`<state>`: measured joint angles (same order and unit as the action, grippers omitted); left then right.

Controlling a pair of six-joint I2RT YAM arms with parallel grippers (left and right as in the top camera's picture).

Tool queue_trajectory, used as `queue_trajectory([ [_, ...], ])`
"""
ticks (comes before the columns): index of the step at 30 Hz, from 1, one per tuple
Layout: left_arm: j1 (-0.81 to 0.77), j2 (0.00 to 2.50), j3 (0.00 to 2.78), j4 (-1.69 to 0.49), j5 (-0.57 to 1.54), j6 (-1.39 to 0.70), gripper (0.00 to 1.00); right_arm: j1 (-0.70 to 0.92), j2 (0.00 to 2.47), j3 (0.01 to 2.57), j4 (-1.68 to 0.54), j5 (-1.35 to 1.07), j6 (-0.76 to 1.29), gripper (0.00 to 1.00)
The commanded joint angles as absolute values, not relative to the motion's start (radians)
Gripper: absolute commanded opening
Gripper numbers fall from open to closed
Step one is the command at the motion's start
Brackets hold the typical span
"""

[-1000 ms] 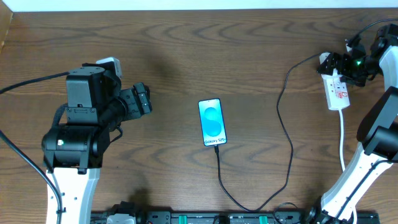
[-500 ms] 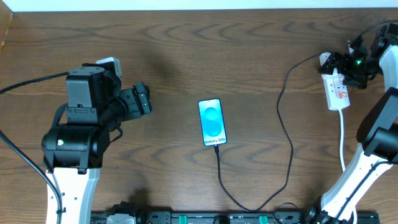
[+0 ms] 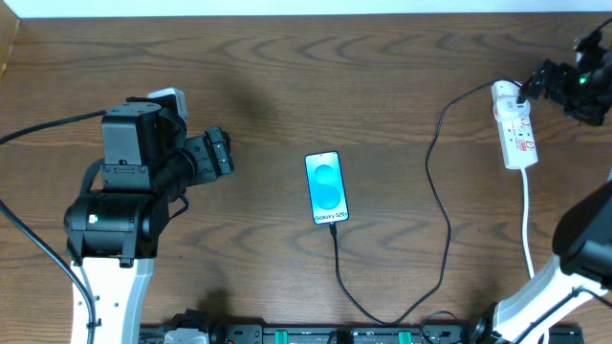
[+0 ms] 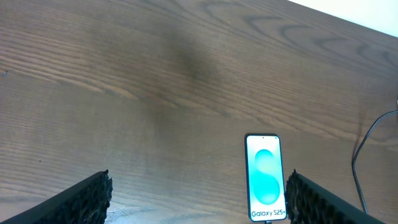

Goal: Plug charger to phone and switch on socket

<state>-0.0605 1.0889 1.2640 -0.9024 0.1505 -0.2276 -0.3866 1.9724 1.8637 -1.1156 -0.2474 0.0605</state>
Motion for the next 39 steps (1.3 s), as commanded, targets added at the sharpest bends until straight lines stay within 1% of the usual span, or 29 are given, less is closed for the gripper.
queue_trajectory([
  [1, -0.056, 1.090, 1.274, -0.905, 0.137, -0.210, 0.89, -0.384, 1.878, 1.864, -1.120, -0.283, 0.075, 0.99],
  [4, -0.056, 1.090, 1.274, -0.905, 0.137, -0.210, 0.89, -0.384, 1.805, 1.864, -1.122, -0.371, 0.074, 0.99],
  [7, -0.056, 1.090, 1.274, -0.905, 0.137, -0.210, 0.89, -0.384, 1.726, 1.864, -1.122, -0.523, 0.074, 0.99],
  [8, -0.056, 1.090, 1.274, -0.905, 0.137, -0.210, 0.89, -0.384, 1.707, 1.864, -1.122, -0.531, 0.074, 0.99],
  [15, -0.056, 1.090, 1.274, -0.905, 0.137, -0.210, 0.89, -0.385, 1.627, 1.864, -1.122, -0.526, 0.074, 0.99],
  [39, -0.059, 1.082, 1.273, -0.905, 0.138, -0.210, 0.89, -0.385, 1.629, 1.864, -1.122, -0.526, 0.074, 0.99],
])
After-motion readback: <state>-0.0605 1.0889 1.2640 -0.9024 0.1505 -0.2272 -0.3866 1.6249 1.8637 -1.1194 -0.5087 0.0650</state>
